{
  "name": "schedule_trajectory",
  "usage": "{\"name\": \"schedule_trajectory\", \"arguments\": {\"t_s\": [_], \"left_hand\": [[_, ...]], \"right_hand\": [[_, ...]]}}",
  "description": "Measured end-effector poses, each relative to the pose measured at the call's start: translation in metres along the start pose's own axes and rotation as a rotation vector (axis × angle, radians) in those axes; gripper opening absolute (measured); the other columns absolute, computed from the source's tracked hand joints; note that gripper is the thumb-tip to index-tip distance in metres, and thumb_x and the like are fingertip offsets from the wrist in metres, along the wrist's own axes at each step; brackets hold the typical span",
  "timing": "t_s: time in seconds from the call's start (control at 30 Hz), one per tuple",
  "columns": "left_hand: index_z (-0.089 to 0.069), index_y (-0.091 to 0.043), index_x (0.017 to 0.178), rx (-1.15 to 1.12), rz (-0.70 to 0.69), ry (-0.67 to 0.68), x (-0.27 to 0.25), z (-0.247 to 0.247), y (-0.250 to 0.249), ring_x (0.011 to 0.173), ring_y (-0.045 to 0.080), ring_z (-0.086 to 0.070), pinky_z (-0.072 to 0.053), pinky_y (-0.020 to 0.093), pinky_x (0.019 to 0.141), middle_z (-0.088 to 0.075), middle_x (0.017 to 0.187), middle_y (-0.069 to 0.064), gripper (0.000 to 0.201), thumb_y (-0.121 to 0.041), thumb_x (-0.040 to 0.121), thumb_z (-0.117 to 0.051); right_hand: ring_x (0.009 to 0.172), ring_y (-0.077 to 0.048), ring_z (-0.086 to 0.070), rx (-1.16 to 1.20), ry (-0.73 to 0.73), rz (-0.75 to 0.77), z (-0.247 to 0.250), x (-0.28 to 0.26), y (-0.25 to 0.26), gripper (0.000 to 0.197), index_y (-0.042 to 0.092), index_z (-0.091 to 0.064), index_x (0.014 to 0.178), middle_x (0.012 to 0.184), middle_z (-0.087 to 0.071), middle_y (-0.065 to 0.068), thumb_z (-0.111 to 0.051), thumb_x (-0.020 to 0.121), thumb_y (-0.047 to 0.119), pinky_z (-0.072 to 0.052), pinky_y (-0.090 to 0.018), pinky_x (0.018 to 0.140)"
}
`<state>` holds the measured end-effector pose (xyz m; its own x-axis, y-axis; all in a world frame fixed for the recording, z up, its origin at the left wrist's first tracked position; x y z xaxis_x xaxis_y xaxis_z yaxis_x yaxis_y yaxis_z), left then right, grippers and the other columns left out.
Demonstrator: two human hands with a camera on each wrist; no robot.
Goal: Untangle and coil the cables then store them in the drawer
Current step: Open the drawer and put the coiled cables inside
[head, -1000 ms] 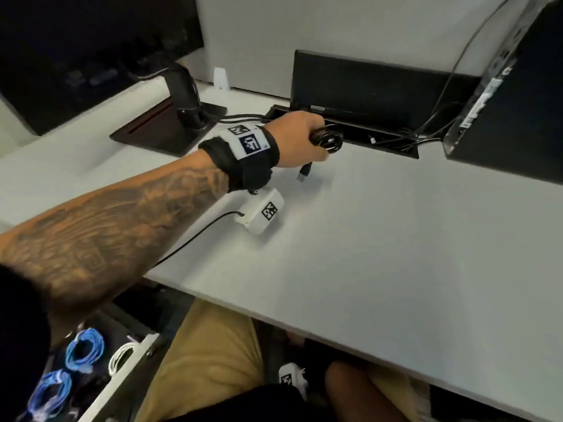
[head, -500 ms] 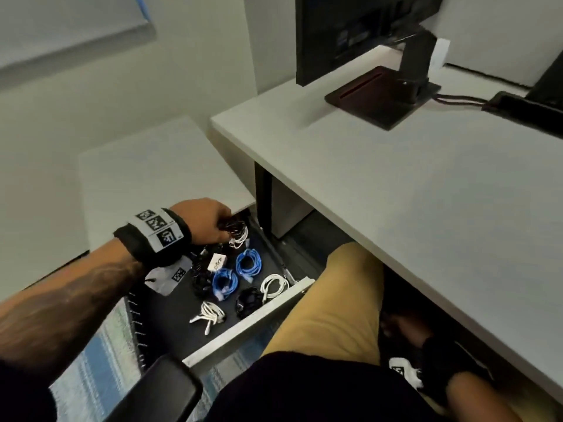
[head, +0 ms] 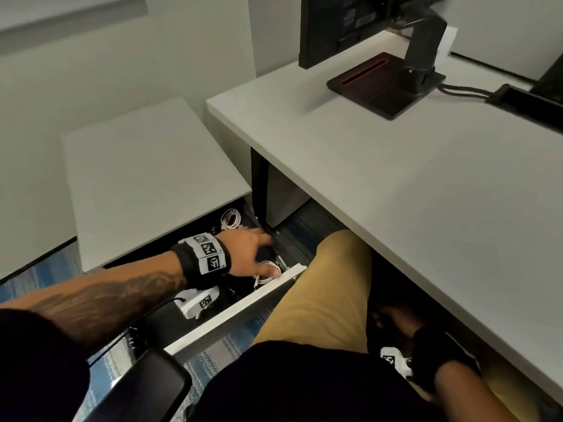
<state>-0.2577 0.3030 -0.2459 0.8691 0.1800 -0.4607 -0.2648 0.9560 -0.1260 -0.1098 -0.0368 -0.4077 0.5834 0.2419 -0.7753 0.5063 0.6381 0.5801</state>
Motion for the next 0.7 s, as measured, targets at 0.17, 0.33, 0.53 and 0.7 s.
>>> {"name": "schedule_trajectory", "arguments": {"t_s": [0.17,0.33,0.53,0.7], "left_hand": [[-0.026,-0.025,0.148,0.3,-0.157,0.091,0.008,-0.035,-0.038,0.134,0.034,-0.037,-0.042,0.051,0.101,-0.029,0.155,0.007,0.099,-0.064,0.068,-0.068],[-0.017,-0.026,0.153,0.442,-0.042,0.014,0.02,-0.014,-0.007,0.147,0.037,-0.015,-0.027,0.054,0.114,-0.015,0.161,0.01,0.106,-0.058,0.07,-0.073],[-0.013,-0.02,0.155,0.506,0.141,-0.137,0.036,0.029,0.059,0.146,0.039,-0.015,-0.034,0.051,0.112,-0.014,0.16,0.009,0.113,-0.059,0.07,-0.076],[-0.013,-0.018,0.153,0.335,0.28,-0.311,0.05,0.064,0.099,0.139,0.043,-0.029,-0.049,0.051,0.095,-0.014,0.159,0.015,0.096,-0.031,0.08,-0.075]], "right_hand": [[0.061,-0.023,-0.05,0.043,-0.015,0.025,0.004,-0.002,0.004,0.025,0.004,-0.059,0.079,0.073,-0.058,-0.014,-0.051,0.103,0.002,-0.045,-0.029,0.053],[0.055,-0.018,-0.052,0.058,-0.029,0.012,0.007,0.003,-0.003,0.022,0.007,-0.058,0.083,0.074,-0.059,-0.012,-0.051,0.103,0.005,-0.045,-0.02,0.042],[0.059,-0.019,-0.052,0.023,-0.027,0.021,0.008,0.004,-0.002,0.019,0.009,-0.058,0.086,0.076,-0.061,-0.011,-0.05,0.104,0.007,-0.043,-0.022,0.043],[0.055,-0.017,-0.053,0.026,-0.038,0.008,0.006,0.001,0.0,0.02,0.009,-0.058,0.085,0.075,-0.06,-0.011,-0.05,0.104,0.007,-0.044,-0.024,0.046]]}}
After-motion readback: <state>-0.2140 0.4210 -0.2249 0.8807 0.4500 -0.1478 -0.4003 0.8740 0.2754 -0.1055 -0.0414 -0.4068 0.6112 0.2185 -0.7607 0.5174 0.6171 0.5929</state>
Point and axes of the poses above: each hand's wrist, its own x-axis towards the middle knuckle, its own z-axis out of the back of the hand, y = z × x, the point moved 8 cm from there along x, towards the middle knuckle
